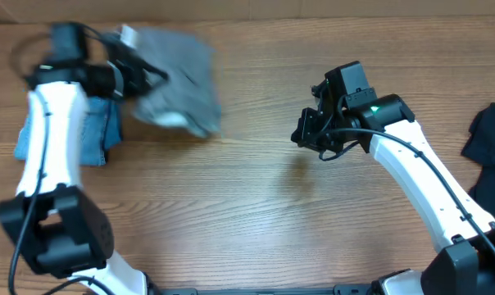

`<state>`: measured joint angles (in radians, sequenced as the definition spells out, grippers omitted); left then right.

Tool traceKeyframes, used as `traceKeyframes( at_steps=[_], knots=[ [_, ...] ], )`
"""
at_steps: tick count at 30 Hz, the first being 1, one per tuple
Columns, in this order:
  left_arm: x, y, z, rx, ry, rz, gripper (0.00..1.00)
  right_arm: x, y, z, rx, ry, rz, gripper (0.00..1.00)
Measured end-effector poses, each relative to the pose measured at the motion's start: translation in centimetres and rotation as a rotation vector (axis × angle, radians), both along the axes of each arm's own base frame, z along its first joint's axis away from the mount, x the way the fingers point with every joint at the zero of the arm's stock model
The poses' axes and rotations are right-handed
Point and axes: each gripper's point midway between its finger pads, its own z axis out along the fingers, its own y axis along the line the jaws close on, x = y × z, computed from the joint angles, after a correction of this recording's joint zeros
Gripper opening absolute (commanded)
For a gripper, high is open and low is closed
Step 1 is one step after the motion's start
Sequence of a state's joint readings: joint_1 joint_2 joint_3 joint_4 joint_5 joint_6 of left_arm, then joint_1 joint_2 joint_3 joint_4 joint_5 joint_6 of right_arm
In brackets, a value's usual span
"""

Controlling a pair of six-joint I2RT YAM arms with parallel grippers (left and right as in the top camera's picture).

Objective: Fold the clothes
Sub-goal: 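Lift the folded shorts with the left gripper and carry them left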

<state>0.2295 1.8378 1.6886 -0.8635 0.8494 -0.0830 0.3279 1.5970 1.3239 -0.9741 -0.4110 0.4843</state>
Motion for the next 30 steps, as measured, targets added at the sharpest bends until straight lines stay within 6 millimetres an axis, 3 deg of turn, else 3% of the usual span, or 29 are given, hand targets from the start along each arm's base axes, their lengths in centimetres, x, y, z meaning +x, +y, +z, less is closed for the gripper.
traceKeyframes(
  at_steps=[2, 5, 10, 14, 17, 25, 30],
  knots=[
    [1.3, 2.9, 2.5, 0.012, -0.09, 0.063, 0.04, -0.1, -0.1, -0.1, -0.003, 0.007, 0.001, 0.04],
    [2.4, 6.9, 4.3, 0.022, -0.169, 0.152, 0.04, -0.2, -0.1, -0.1, -0.004, 0.007, 0.002, 0.04],
    [2.0, 13.2, 4.1, 0.044, -0.149, 0.321, 0.04, -0.2, -0.1, -0.1, -0.006, 0.009, 0.004, 0.04],
    [1.8, 17.1, 3.5, 0.094, -0.126, 0.449, 0.04, -0.2, -0.1, -0.1, -0.006, 0.009, 0.006, 0.04],
    [2.4, 19.1, 2.5, 0.13, -0.113, 0.52, 0.04, -0.3, -0.1, -0.2, -0.007, 0.012, 0.006, 0.04],
    [6.0, 21.6, 1.9, 0.04, -0.165, 0.635, 0.04, -0.5, -0.3, -0.3, -0.018, 0.022, 0.004, 0.04],
    [6.2, 22.7, 1.6, 0.002, -0.124, 0.74, 0.04, -0.8, -0.4, -0.5, -0.025, 0.036, 0.004, 0.04]
  ],
)
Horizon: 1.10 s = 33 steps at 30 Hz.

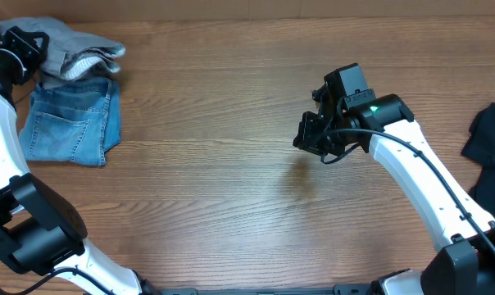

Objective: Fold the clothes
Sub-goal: 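Lift the folded shorts with the left gripper and carry them left, then lower the shorts onto the jeans stack and open the left gripper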

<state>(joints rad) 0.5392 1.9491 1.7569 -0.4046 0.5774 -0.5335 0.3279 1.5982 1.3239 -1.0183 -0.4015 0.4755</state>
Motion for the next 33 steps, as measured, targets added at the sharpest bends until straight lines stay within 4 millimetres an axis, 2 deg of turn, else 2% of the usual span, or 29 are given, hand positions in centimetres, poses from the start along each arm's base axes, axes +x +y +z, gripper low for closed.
traceKeyframes(
  at_steps=[5, 8, 13, 16, 21, 24, 28, 30, 33],
  knots=[
    [-2.1, -0.3, -3.2, -0.09, 0.169, 0.063, 0.04, 0.0, -0.2, -0.1, -0.01, -0.001, -0.002, 0.04],
    [-4.6, -0.9, -5.9, -0.14, 0.327, 0.107, 0.04, 0.1, -0.2, -0.1, -0.014, -0.003, -0.004, 0.04],
    [-8.6, -0.4, -8.9, -0.15, 0.536, 0.193, 0.05, 0.0, -0.3, -0.2, -0.018, 0.002, -0.005, 0.04],
    [-10.8, 0.2, -10.1, -0.126, 0.637, 0.245, 0.37, -0.1, -0.3, -0.2, -0.019, 0.004, -0.004, 0.04],
    [-14.4, 0.3, -11.3, -0.121, 0.791, 0.287, 0.53, -0.1, -0.3, -0.2, -0.019, 0.005, -0.004, 0.04],
    [-15.6, 0.1, -11.6, -0.133, 0.834, 0.265, 0.63, -0.2, -0.4, -0.2, -0.02, 0.008, -0.005, 0.04],
    [-16.9, -0.3, -10.8, -0.206, 0.829, 0.213, 0.66, -0.3, -0.4, -0.3, -0.022, 0.011, -0.001, 0.04],
    [-17.4, 0.0, -9.6, -0.234, 0.797, 0.201, 0.56, -0.3, -0.4, -0.3, -0.023, 0.012, -0.001, 0.04],
    [-17.9, 0.9, -6.5, -0.207, 0.706, 0.195, 0.49, -0.3, -0.4, -0.3, -0.023, 0.011, -0.002, 0.04]
  ],
)
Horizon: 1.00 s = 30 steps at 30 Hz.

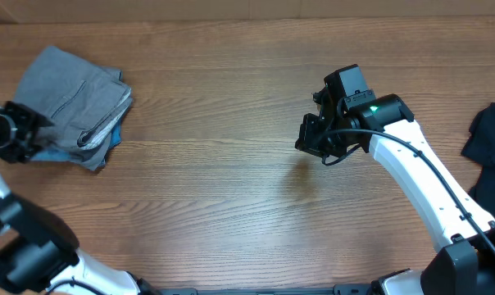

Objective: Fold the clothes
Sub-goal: 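Lower the shorts onto the jeans stack and open the left gripper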

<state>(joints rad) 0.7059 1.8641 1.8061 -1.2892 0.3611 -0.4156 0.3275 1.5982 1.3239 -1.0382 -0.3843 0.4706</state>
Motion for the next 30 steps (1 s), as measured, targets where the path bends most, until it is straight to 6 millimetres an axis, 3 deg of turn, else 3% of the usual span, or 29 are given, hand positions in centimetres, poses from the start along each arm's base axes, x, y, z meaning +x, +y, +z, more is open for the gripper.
traceKeyframes(
  at_steps=[3, 4, 6, 9, 11, 14, 17, 20, 22, 30],
  knots=[
    [0.1, 1.1, 3.6, 0.098, -0.105, -0.008, 0.11, 0.1, 0.0, 0.0, 0.0, -0.006, 0.0, 0.05],
    [0.4, 1.2, 4.9, 0.138, -0.143, -0.025, 0.04, 0.2, 0.0, 0.0, -0.003, -0.008, -0.002, 0.05],
    [1.4, 0.9, 6.5, 0.21, -0.201, -0.079, 0.04, 0.3, -0.2, -0.1, -0.014, -0.012, -0.005, 0.05],
    [3.1, -0.2, 6.5, 0.277, -0.213, -0.165, 0.04, 0.3, -0.3, -0.1, -0.023, -0.016, -0.008, 0.05],
    [4.3, -1.4, 5.1, 0.298, -0.182, -0.225, 0.04, 0.3, -0.4, -0.2, -0.029, -0.016, -0.01, 0.05],
    [5.3, -3.2, 0.7, 0.288, -0.072, -0.304, 0.04, 0.1, -0.6, -0.3, -0.035, -0.007, -0.01, 0.05],
    [5.4, -4.1, -5.7, 0.246, 0.066, -0.355, 0.04, -0.2, -0.7, -0.4, -0.041, 0.009, -0.011, 0.04],
    [3.9, -4.2, -12.4, 0.167, 0.217, -0.368, 0.04, -0.5, -0.9, -0.5, -0.05, 0.023, -0.011, 0.04],
    [3.2, -4.5, -15.2, 0.117, 0.274, -0.373, 0.04, -0.6, -0.9, -0.5, -0.053, 0.026, -0.012, 0.04],
    [3.0, -4.8, -14.9, 0.097, 0.287, -0.382, 0.04, -0.7, -1.0, -0.6, -0.055, 0.029, -0.012, 0.04]
  ],
)
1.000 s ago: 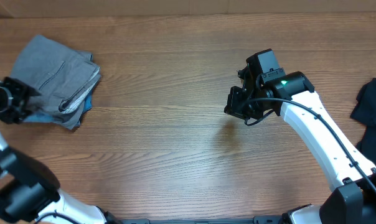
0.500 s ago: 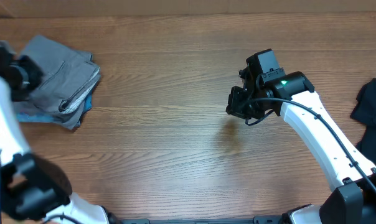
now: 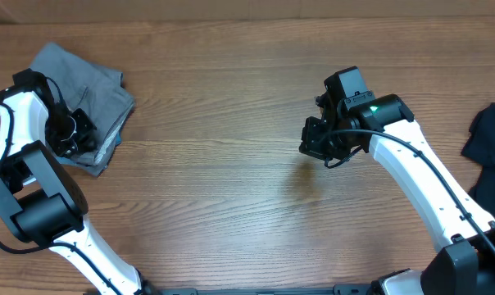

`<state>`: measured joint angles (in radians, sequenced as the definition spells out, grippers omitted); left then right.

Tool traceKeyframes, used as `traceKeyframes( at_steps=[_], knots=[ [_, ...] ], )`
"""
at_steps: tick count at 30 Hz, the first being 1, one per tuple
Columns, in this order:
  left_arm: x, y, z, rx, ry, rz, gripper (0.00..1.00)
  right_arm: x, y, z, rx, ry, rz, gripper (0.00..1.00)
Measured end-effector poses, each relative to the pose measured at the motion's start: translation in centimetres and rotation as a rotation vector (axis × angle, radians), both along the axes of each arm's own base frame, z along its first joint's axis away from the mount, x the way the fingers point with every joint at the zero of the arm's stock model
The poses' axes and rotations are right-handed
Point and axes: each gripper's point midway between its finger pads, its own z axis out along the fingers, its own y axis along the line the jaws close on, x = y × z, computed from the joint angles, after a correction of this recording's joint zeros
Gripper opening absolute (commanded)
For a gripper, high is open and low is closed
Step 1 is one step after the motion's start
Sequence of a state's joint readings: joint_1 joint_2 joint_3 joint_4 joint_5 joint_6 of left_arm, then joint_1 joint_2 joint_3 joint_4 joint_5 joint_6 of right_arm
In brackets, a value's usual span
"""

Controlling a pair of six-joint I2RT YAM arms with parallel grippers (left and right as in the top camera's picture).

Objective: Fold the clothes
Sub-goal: 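Lower the shorts onto the jeans stack and open the left gripper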

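Note:
A folded grey garment [image 3: 84,86] lies at the table's far left, on top of a blue one of which only a thin edge [image 3: 105,152] shows. My left gripper [image 3: 70,136] sits low over the pile's front left part; its fingers are a dark mass and their state is unreadable. My right gripper [image 3: 315,141] hangs over bare table right of centre, nothing visibly in it, its jaws hidden under the wrist. A black garment [image 3: 490,139] lies crumpled at the right edge.
Wooden table [image 3: 231,205] runs from the pile across to the right arm. The left arm's base [image 3: 38,221] stands at the front left, the right arm's white links [image 3: 428,197] slant across the front right.
My left gripper was off the pile's left side and is now over the pile's front left part. The grey garment looks slightly shifted. The right gripper has barely moved.
First my left gripper held the grey garment in the air beside the folded jeans. Then the garment was bunched behind the jeans at the far left. Then it lay folded on top of them, where it stays with the gripper over it.

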<state>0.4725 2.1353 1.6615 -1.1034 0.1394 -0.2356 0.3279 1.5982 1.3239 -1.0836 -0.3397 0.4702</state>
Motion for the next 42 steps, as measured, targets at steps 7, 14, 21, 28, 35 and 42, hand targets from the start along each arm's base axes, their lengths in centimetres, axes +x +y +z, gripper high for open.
traceKeyframes(
  at_steps=[7, 14, 21, 28, 35, 42],
  knots=[
    [0.1, 0.3, 4.8, 0.03, -0.065, 0.006, 0.09, 0.0, 0.0, 0.0, 0.0, 0.001, 0.0, 0.04],
    [-0.6, 6.5, 13.6, 0.25, -0.269, 0.118, 0.07, 0.0, 0.0, 0.0, 0.0, 0.0, 0.0, 0.04],
    [-2.1, 10.8, 7.7, 0.251, -0.175, 0.207, 0.07, -0.2, -0.1, -0.1, -0.003, 0.01, 0.0, 0.04],
    [-2.3, 9.9, -1.2, 0.125, -0.041, 0.18, 0.04, -0.9, -0.3, -0.2, -0.013, 0.038, 0.0, 0.04],
    [-2.9, 9.1, 0.6, 0.101, -0.047, 0.17, 0.07, -1.3, -0.4, -0.3, -0.019, 0.055, 0.0, 0.04],
    [-1.8, 5.8, 13.3, 0.099, -0.354, 0.071, 0.28, -0.7, -0.6, -0.4, -0.034, 0.028, -0.002, 0.04]
  ],
)
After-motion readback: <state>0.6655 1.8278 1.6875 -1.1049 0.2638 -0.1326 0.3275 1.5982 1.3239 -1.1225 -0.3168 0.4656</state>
